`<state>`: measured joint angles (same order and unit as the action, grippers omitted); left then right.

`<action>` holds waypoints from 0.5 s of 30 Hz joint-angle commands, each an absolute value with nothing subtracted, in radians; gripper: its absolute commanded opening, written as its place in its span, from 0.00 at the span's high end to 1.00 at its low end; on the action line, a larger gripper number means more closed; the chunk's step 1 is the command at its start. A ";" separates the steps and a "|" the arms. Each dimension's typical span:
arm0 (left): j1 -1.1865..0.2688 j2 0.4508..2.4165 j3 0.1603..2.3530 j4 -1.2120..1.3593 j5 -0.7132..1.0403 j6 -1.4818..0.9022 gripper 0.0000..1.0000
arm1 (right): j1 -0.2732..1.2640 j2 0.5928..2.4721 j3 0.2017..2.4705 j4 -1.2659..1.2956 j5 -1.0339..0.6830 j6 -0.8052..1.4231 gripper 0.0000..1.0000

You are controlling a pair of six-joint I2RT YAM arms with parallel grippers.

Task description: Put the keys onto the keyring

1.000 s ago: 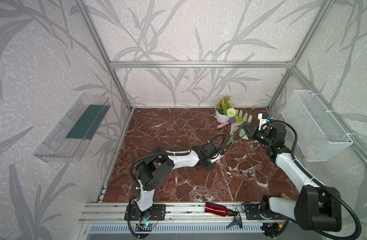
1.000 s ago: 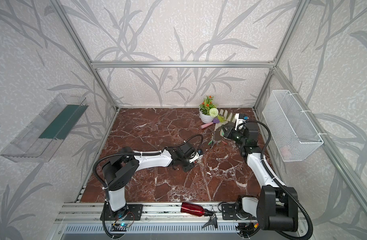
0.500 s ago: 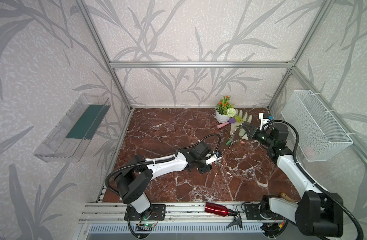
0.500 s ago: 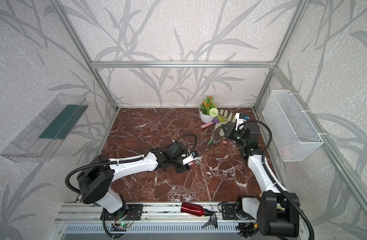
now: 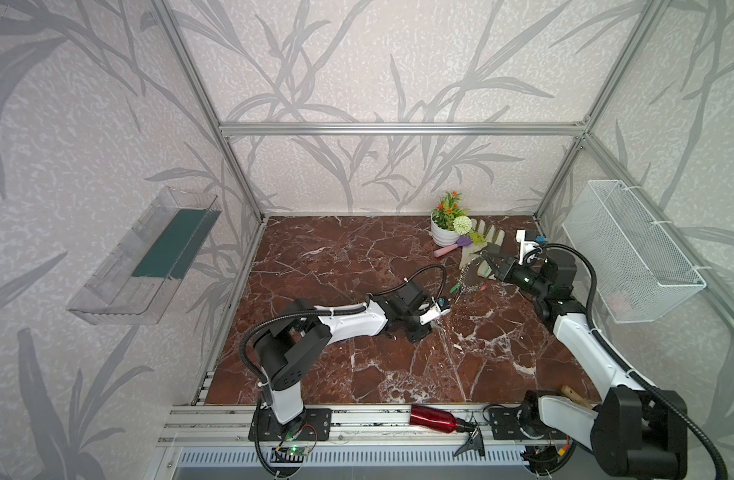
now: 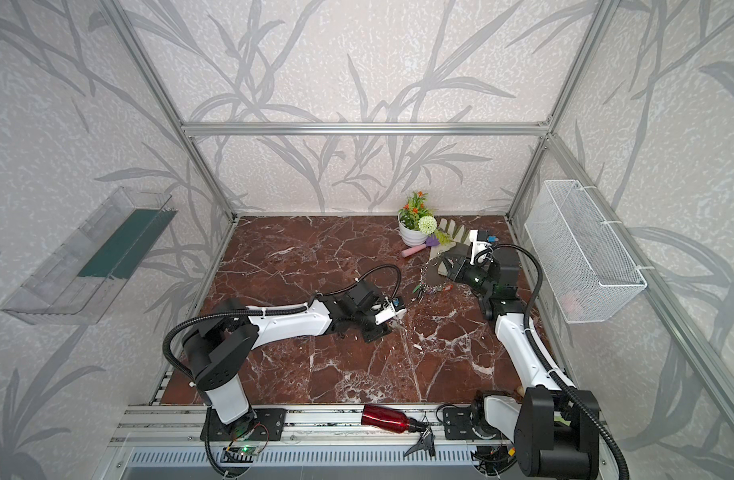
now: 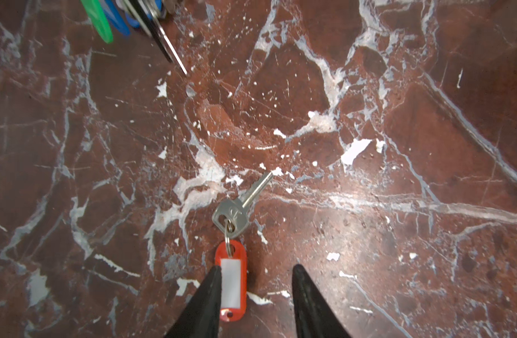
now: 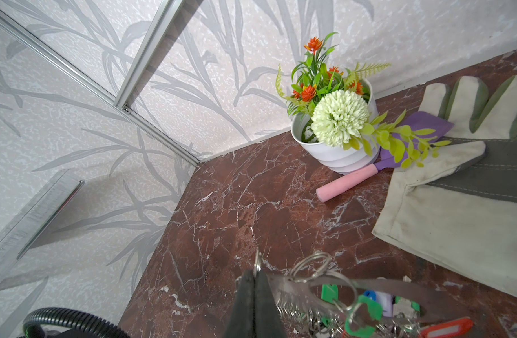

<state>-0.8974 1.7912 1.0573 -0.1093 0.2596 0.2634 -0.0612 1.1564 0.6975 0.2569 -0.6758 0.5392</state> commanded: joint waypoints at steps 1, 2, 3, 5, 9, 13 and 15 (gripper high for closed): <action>-0.901 1.810 1.041 -0.022 0.245 0.227 0.61 | -0.067 1.135 0.694 0.304 -0.704 0.548 1.00; -0.900 1.815 1.037 -0.010 0.243 0.220 0.62 | -0.068 1.135 0.694 0.306 -0.704 0.548 1.00; -0.900 1.821 1.038 -0.008 0.241 0.218 0.64 | -0.067 1.137 0.695 0.307 -0.706 0.548 1.00; -0.901 1.834 1.040 -0.009 0.235 0.215 0.65 | -0.067 1.140 0.694 0.305 -0.707 0.548 1.00; -0.901 1.841 1.034 0.000 0.230 0.210 0.65 | -0.067 1.145 0.694 0.310 -0.710 0.546 1.00; -0.900 1.852 1.029 0.001 0.226 0.206 0.65 | -0.067 1.154 0.692 0.317 -0.715 0.551 1.00; -0.900 1.857 1.027 0.001 0.221 0.204 0.66 | -0.067 1.156 0.692 0.318 -0.716 0.551 1.00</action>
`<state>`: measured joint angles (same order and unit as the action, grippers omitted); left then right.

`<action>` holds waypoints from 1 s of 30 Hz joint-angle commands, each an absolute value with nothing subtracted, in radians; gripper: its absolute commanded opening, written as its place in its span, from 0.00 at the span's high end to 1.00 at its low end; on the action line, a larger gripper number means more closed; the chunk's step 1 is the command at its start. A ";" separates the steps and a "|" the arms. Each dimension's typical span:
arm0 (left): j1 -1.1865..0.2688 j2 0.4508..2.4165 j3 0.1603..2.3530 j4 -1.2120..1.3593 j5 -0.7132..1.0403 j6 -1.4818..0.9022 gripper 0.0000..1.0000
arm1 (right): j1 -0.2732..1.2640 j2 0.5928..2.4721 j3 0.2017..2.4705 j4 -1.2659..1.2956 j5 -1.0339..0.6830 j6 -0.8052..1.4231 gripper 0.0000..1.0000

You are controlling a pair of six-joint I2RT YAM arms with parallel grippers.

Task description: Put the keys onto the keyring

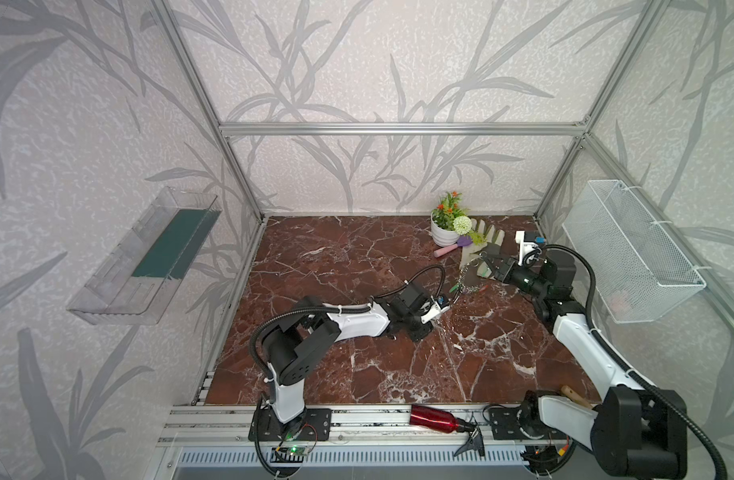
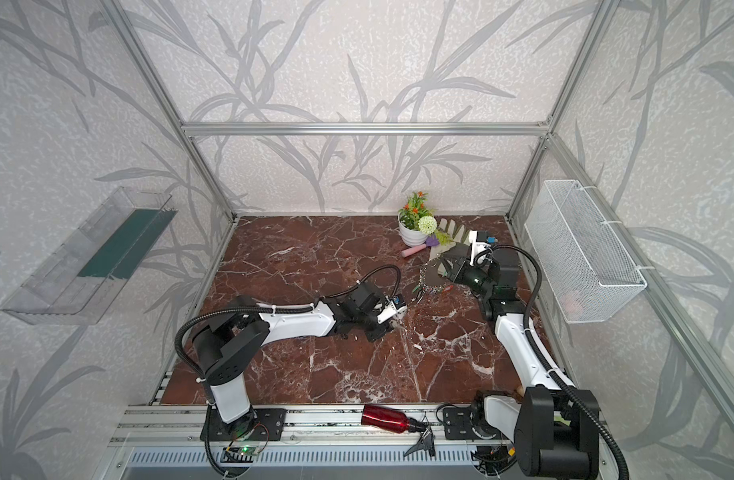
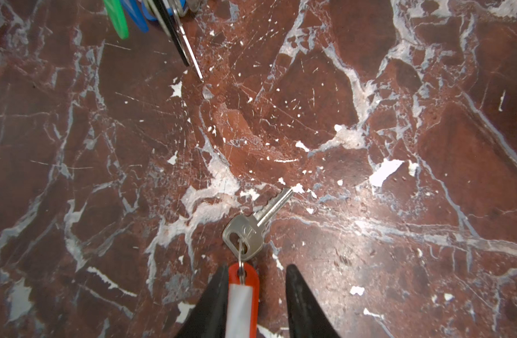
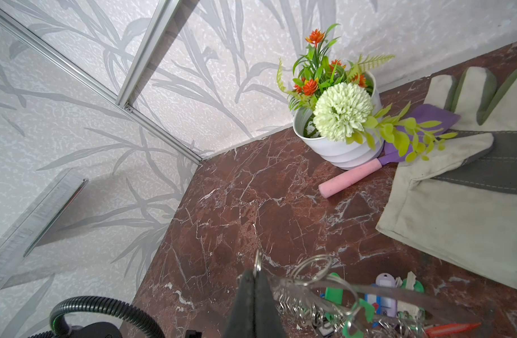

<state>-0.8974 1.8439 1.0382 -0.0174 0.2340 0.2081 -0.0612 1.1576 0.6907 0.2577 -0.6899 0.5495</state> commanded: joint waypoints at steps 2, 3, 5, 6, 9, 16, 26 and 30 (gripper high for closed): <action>-0.901 1.859 1.026 0.000 0.219 0.202 0.67 | -0.067 1.158 0.693 0.321 -0.717 0.551 1.00; -0.900 1.861 1.026 0.002 0.215 0.201 0.68 | -0.067 1.158 0.691 0.321 -0.717 0.551 1.00; -0.900 1.865 1.027 0.002 0.215 0.199 0.70 | -0.067 1.161 0.690 0.324 -0.718 0.552 1.00; -0.900 1.867 1.028 0.000 0.214 0.198 0.71 | -0.067 1.163 0.692 0.327 -0.720 0.552 1.00; -0.902 1.867 1.028 -0.002 0.213 0.193 0.74 | -0.067 1.166 0.691 0.327 -0.721 0.552 1.00; -0.900 1.869 1.040 -0.024 0.193 0.189 0.87 | -0.067 1.164 0.689 0.332 -0.725 0.555 1.00; -0.889 1.745 1.074 -0.204 0.208 0.179 1.00 | -0.060 1.152 0.675 0.354 -0.740 0.560 1.00; -0.875 1.618 1.037 -0.223 0.255 0.159 1.00 | -0.039 1.146 0.663 0.397 -0.765 0.562 1.00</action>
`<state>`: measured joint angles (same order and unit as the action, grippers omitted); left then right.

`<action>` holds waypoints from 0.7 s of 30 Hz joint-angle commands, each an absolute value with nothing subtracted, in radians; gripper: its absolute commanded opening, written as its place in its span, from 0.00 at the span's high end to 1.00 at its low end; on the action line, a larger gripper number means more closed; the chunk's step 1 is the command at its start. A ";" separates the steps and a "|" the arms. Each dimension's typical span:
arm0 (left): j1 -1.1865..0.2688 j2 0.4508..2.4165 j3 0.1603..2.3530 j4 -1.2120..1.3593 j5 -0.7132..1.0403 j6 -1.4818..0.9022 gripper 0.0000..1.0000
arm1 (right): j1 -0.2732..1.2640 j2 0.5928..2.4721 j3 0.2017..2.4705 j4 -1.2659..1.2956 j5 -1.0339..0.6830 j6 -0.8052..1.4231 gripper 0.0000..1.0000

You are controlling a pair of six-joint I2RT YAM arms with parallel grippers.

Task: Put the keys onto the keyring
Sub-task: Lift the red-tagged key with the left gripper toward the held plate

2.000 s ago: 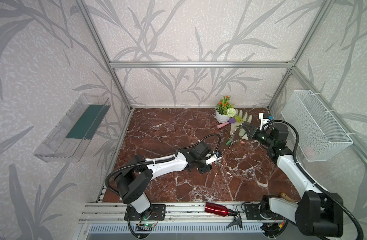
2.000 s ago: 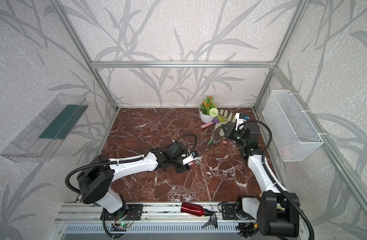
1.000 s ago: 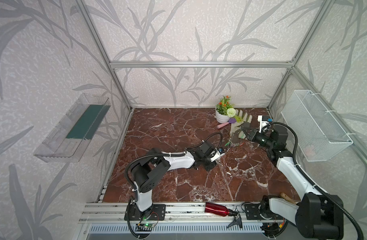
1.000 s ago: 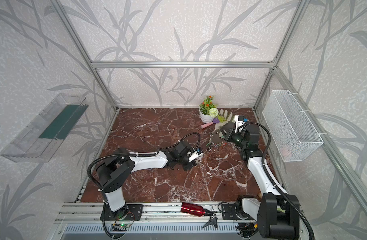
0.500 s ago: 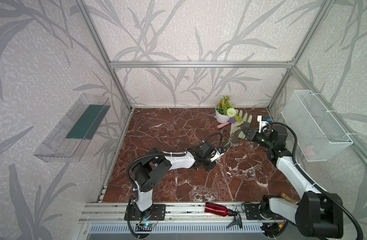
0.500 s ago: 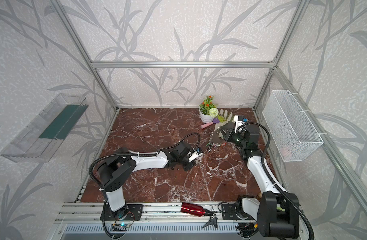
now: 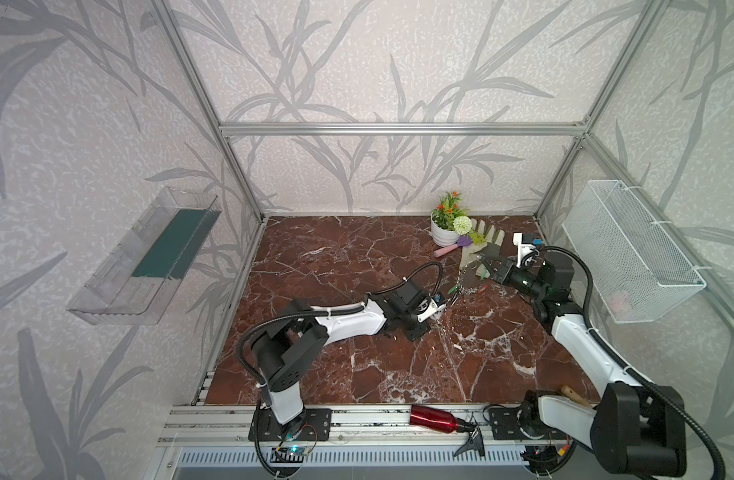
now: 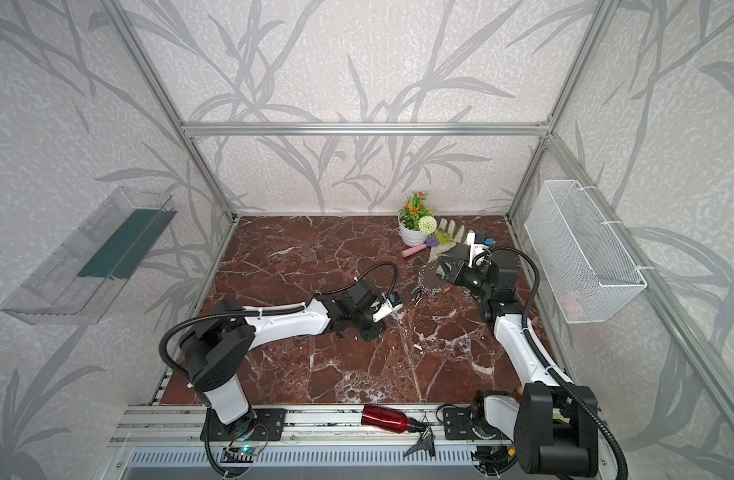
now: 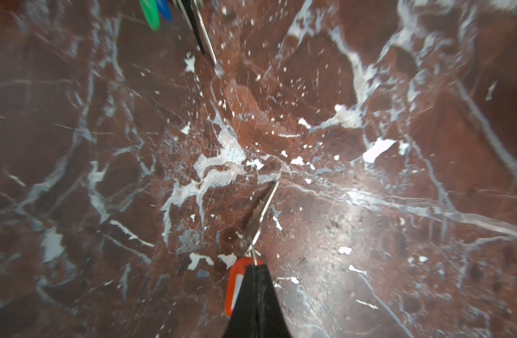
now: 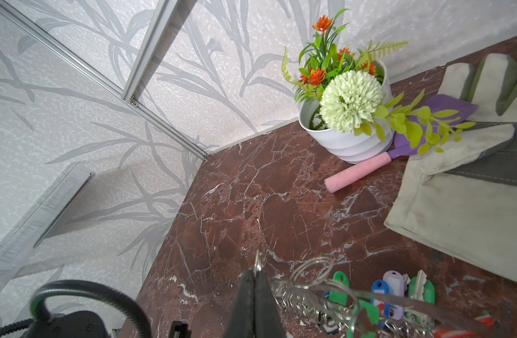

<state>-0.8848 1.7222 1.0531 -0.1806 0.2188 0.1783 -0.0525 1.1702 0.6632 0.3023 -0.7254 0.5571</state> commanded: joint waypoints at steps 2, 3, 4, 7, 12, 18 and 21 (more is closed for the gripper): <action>-0.867 1.541 1.015 -0.231 0.266 0.148 1.00 | -0.020 1.140 0.662 0.401 -0.770 0.544 1.00; -0.866 1.510 1.002 -0.230 0.270 0.144 1.00 | -0.011 1.136 0.660 0.405 -0.772 0.537 1.00; -0.863 1.470 0.989 -0.227 0.271 0.142 1.00 | 0.001 1.133 0.659 0.413 -0.777 0.529 1.00; -0.850 1.358 0.954 -0.208 0.287 0.120 1.00 | 0.035 1.124 0.657 0.435 -0.785 0.516 1.00; -0.816 1.190 0.906 -0.116 0.369 0.048 1.00 | 0.104 1.111 0.675 0.467 -0.804 0.481 1.00; -0.781 1.078 0.899 -0.024 0.461 -0.064 1.00 | 0.156 1.107 0.687 0.476 -0.825 0.442 1.00; -0.760 1.053 0.900 0.021 0.509 -0.125 1.00 | 0.179 1.109 0.690 0.497 -0.839 0.439 1.00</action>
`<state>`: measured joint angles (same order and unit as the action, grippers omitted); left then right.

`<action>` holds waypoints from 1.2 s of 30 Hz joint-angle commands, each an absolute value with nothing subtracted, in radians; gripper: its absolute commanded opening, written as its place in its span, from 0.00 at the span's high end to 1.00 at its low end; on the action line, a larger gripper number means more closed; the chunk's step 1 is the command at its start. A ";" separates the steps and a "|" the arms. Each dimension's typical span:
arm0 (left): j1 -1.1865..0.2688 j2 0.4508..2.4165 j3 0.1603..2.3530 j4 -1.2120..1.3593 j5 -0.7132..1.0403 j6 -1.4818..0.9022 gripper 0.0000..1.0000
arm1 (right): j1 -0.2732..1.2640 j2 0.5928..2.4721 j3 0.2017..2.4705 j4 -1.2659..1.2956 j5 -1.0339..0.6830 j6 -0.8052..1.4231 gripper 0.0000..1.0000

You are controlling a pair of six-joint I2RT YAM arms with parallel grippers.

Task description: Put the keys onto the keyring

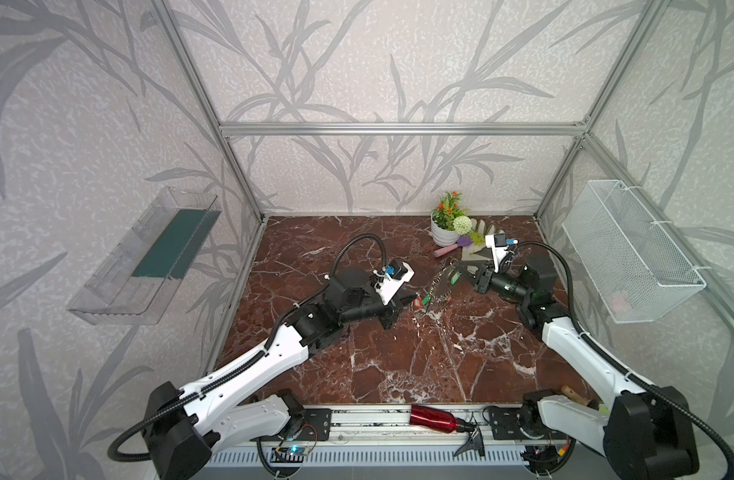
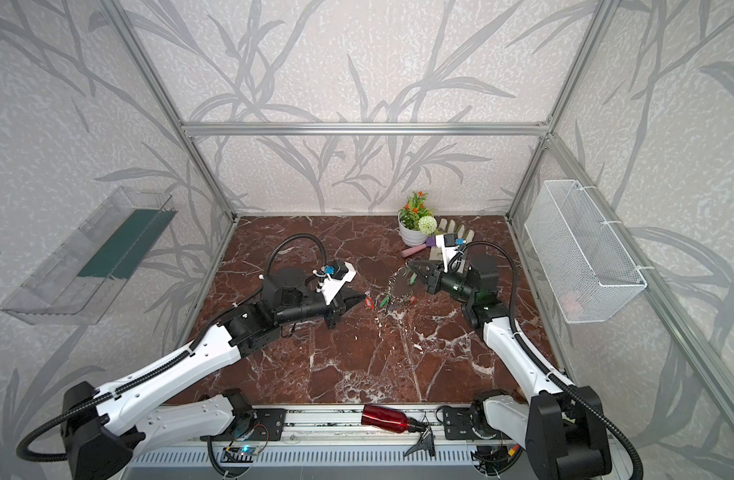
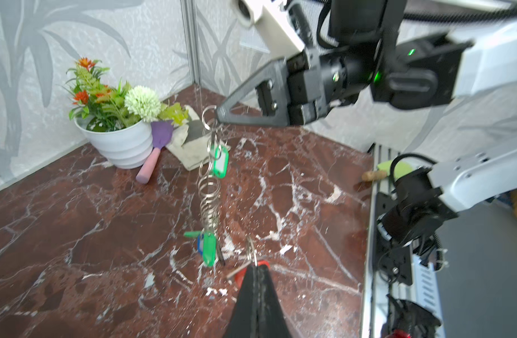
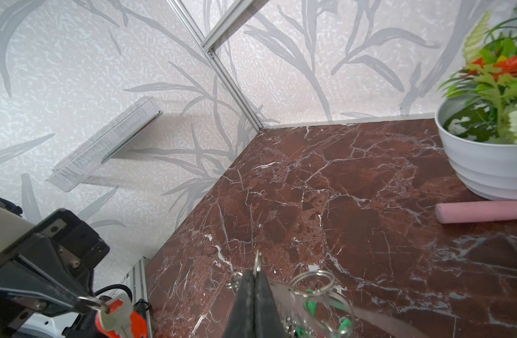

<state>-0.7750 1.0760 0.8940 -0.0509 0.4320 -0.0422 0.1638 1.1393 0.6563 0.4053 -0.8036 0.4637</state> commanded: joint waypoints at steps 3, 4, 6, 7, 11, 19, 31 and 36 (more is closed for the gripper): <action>-0.747 1.042 0.896 0.087 0.544 -0.188 1.00 | 0.198 1.109 0.699 0.479 -0.838 0.418 1.00; -0.742 1.038 0.887 0.128 0.559 -0.217 1.00 | 0.202 1.112 0.702 0.478 -0.838 0.416 1.00; -0.735 1.037 0.868 0.215 0.586 -0.286 1.00 | 0.206 1.114 0.704 0.477 -0.839 0.414 1.00; -0.731 1.038 0.861 0.259 0.599 -0.321 1.00 | 0.208 1.115 0.707 0.477 -0.838 0.413 1.00; -0.723 1.045 0.842 0.361 0.624 -0.397 1.00 | 0.208 1.114 0.706 0.485 -0.841 0.416 1.00; -0.699 1.073 0.900 0.245 0.671 -0.399 1.00 | 0.211 1.101 0.686 0.548 -0.857 0.408 1.00; -0.621 1.142 1.008 -0.249 0.635 -0.167 1.00 | 0.212 1.099 0.662 0.560 -0.776 0.359 1.00; -0.623 1.200 1.019 -0.456 0.506 -0.029 1.00 | 0.210 1.015 0.668 0.374 -0.591 0.280 1.00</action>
<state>-0.6224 1.1770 0.9997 -0.2726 0.5945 -0.1482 0.2096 1.0832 0.6579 0.4240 -0.7071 0.3424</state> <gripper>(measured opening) 0.048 0.050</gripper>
